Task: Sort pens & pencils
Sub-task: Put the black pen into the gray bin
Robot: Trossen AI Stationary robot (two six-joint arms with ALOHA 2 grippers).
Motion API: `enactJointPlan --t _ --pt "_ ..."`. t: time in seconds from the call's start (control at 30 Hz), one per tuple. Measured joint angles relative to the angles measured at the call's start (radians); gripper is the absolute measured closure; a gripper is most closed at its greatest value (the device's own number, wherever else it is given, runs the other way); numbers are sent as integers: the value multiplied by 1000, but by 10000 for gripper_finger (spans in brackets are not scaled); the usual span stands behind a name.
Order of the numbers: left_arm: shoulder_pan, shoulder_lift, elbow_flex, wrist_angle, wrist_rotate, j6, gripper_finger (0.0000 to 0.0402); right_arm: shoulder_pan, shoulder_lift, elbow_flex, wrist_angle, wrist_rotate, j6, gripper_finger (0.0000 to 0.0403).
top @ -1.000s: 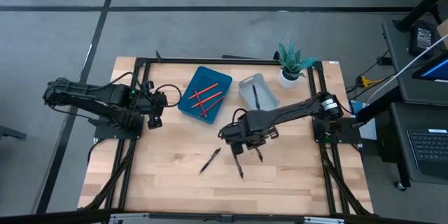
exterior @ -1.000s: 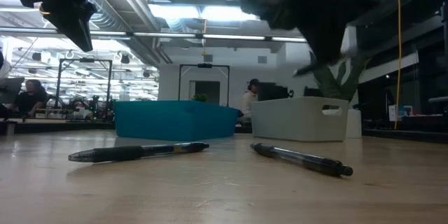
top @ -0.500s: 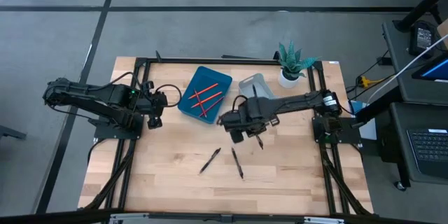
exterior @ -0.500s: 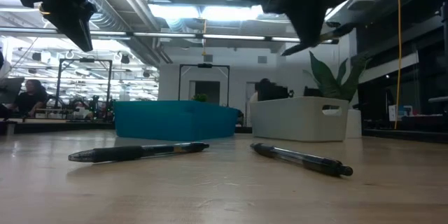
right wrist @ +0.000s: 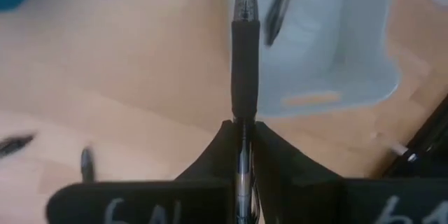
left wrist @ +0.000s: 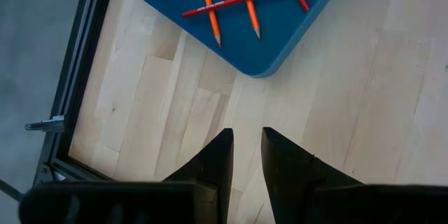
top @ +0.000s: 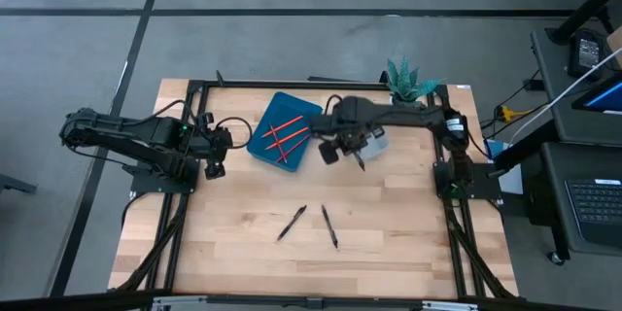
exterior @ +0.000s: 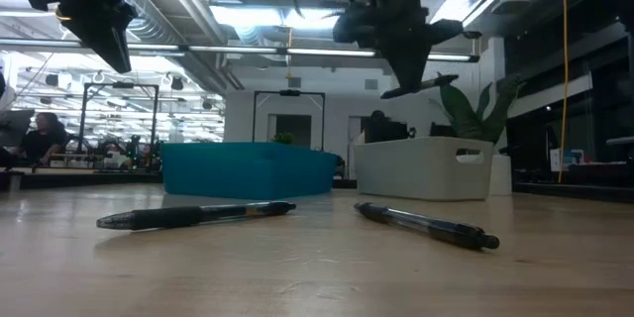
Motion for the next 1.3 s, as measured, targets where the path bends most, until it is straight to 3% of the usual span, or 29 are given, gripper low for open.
enactJointPlan --t 0.27,0.63,1.3 --pt "0 0 0 0 2 0 333 -156 0 0 0 23 -147 375" --pt "0 0 0 0 2 6 333 -226 0 -104 28 19 -209 375" --pt "0 0 0 7 -3 9 333 -313 0 -410 396 -45 -277 375"
